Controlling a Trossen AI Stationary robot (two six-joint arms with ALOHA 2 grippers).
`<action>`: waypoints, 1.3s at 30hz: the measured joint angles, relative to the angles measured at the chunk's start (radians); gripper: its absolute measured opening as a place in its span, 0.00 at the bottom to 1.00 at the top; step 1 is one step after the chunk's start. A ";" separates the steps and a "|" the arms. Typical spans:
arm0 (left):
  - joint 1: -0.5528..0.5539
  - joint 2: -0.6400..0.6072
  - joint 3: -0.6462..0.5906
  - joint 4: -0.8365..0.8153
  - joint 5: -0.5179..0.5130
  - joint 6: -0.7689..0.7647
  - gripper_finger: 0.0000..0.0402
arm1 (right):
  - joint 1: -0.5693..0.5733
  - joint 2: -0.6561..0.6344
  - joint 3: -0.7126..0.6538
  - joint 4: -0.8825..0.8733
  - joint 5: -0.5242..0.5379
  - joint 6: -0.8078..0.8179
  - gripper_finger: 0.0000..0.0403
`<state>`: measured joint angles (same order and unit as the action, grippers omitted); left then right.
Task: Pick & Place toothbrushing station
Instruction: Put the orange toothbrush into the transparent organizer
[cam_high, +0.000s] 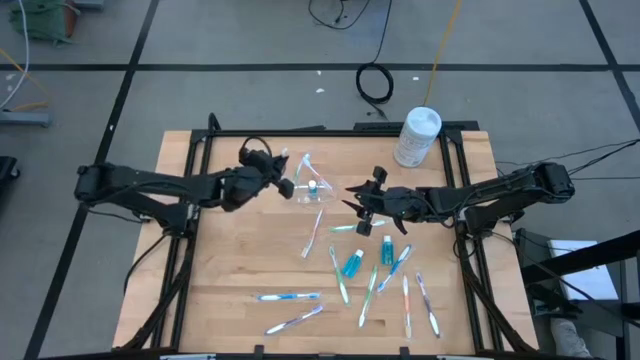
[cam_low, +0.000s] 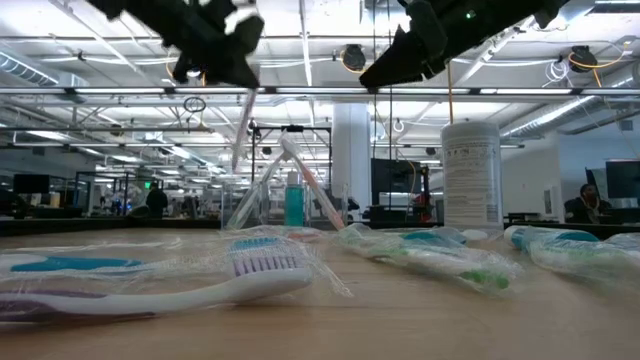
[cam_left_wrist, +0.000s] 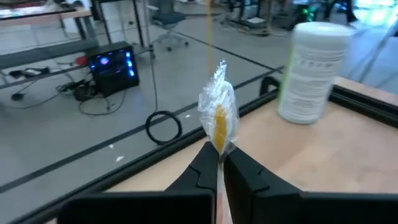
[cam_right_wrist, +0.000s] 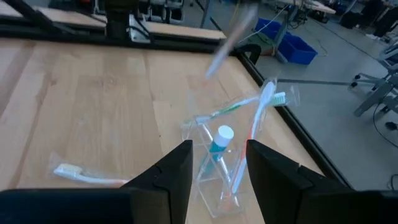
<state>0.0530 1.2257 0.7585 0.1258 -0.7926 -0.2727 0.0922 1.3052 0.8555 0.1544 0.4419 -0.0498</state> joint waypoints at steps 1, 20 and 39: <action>0.011 0.012 -0.028 0.058 0.002 0.000 0.01 | 0.000 0.000 0.000 0.003 0.000 0.001 0.35; 0.075 0.044 -0.250 0.272 0.121 -0.049 0.05 | -0.001 0.000 0.000 0.007 0.002 -0.023 0.35; 0.075 0.044 -0.264 0.183 0.249 -0.003 0.16 | -0.001 0.000 0.000 0.007 0.002 -0.030 0.35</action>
<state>0.1280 1.2697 0.4942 0.3088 -0.5441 -0.2755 0.0914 1.3052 0.8555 0.1612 0.4438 -0.0795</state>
